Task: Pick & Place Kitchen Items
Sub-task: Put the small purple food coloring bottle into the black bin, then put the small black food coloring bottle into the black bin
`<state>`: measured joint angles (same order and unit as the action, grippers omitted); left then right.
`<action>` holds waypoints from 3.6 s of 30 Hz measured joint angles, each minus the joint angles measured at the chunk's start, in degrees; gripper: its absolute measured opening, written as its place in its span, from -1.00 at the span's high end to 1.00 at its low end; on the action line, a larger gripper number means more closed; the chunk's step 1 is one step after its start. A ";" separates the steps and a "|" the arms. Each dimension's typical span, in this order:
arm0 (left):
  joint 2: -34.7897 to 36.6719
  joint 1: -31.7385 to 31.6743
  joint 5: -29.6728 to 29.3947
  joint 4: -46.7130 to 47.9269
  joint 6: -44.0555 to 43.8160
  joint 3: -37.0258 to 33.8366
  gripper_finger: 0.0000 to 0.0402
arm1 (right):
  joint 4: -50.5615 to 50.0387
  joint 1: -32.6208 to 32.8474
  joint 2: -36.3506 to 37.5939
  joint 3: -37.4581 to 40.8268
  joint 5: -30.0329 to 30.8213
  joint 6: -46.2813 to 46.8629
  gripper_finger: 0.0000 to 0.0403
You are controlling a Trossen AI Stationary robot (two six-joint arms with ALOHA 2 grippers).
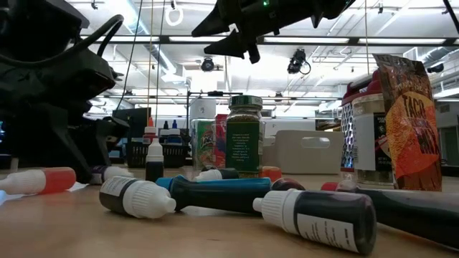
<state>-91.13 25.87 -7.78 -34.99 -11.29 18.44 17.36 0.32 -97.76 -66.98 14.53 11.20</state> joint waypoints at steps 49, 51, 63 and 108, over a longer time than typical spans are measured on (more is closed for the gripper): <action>45.90 -53.98 -14.64 49.87 8.89 -0.04 0.54 | -1.94 0.00 0.00 0.00 -0.45 -3.21 -0.28; 42.49 -57.13 -13.50 45.86 9.89 -0.04 0.53 | -2.02 0.00 0.00 0.00 -0.45 -3.22 -0.28; 26.78 -65.97 -6.07 31.76 11.34 -0.04 0.37 | -2.51 0.00 0.00 0.00 -0.45 -3.22 -0.28; 54.77 -27.69 10.98 27.63 -1.32 -0.02 0.14 | -13.28 15.32 0.02 0.00 -22.99 -7.12 -0.02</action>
<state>-36.36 -1.82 3.20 -7.37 -12.61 18.41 4.08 15.64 -97.73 -66.98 -8.46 4.08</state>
